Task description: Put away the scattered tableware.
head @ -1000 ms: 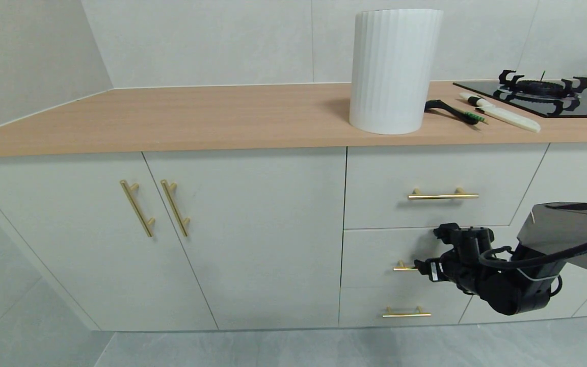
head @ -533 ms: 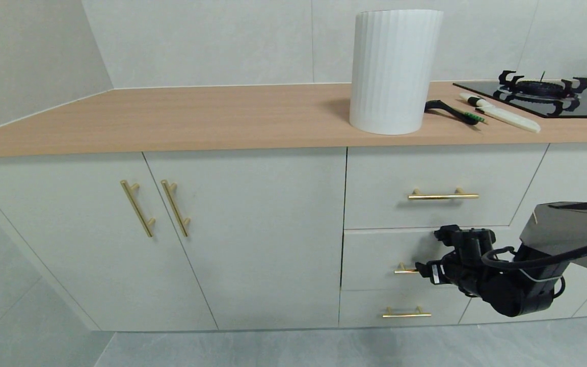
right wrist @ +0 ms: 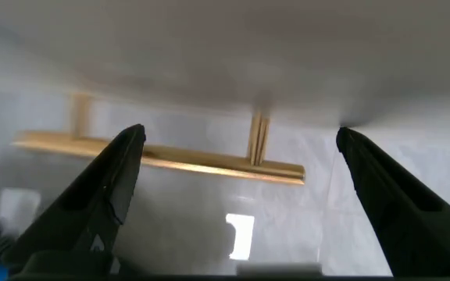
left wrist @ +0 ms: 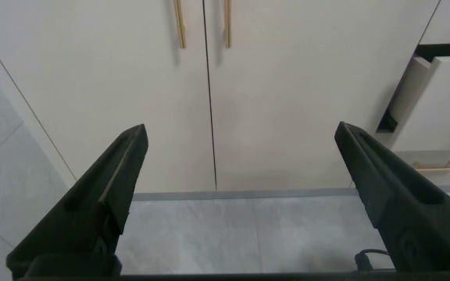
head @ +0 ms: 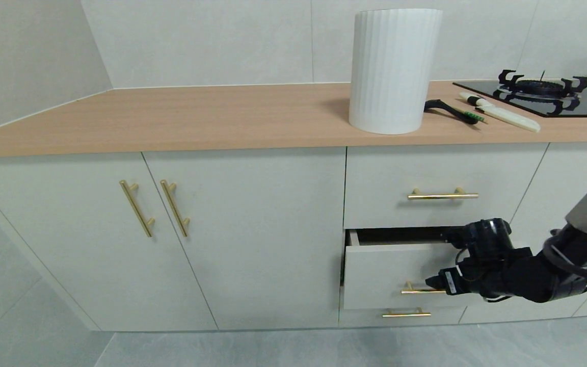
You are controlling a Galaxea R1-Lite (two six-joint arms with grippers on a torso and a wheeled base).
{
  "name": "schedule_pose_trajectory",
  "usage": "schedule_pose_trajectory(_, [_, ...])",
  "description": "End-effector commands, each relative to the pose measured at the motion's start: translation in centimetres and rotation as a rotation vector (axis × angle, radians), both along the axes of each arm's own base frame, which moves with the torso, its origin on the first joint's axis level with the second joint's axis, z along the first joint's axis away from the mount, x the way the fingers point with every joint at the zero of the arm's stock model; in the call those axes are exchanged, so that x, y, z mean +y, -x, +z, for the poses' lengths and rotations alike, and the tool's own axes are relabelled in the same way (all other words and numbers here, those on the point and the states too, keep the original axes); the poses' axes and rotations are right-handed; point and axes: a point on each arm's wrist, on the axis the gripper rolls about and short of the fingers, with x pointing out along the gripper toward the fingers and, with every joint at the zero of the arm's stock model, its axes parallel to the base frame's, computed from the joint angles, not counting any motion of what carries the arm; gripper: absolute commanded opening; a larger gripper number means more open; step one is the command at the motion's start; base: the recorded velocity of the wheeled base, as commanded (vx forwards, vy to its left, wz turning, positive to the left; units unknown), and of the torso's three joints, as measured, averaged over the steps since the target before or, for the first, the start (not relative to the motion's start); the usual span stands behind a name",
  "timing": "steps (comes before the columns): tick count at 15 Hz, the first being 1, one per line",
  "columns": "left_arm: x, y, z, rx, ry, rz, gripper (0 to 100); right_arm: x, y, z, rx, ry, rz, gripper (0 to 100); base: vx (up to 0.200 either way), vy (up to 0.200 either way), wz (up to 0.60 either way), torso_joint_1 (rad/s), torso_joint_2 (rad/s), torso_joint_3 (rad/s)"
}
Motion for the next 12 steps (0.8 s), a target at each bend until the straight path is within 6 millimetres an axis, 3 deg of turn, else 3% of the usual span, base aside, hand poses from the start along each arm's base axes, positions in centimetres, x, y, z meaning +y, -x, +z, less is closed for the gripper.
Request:
schedule_pose_trajectory(1, [0.0,0.0,0.0,0.0,0.0,0.0,100,0.3,1.7,5.7,-0.107,-0.038,0.031,100,0.0,0.0,0.0,0.0,0.0,0.0])
schedule_pose_trajectory(4, [0.0,0.0,0.0,0.0,0.0,0.0,100,1.0,3.1,8.5,-0.188,-0.057,0.057,100,0.0,0.0,0.0,0.0,0.0,0.0])
schedule_pose_trajectory(6, [0.0,0.0,0.0,0.002,0.0,0.0,100,1.6,3.2,8.8,-0.206,-0.057,0.068,100,0.0,0.0,0.0,0.0,0.0,0.0])
schedule_pose_trajectory(9, [0.0,0.0,0.0,0.002,0.0,0.0,100,1.9,2.0,7.5,-0.237,-0.062,0.06,100,0.0,0.0,0.0,0.0,0.0,0.0])
schedule_pose_trajectory(12, [0.0,0.0,0.0,0.002,0.0,0.0,100,2.2,0.0,4.9,-0.289,-0.054,-0.012,100,0.0,0.0,0.0,0.0,0.0,0.0])
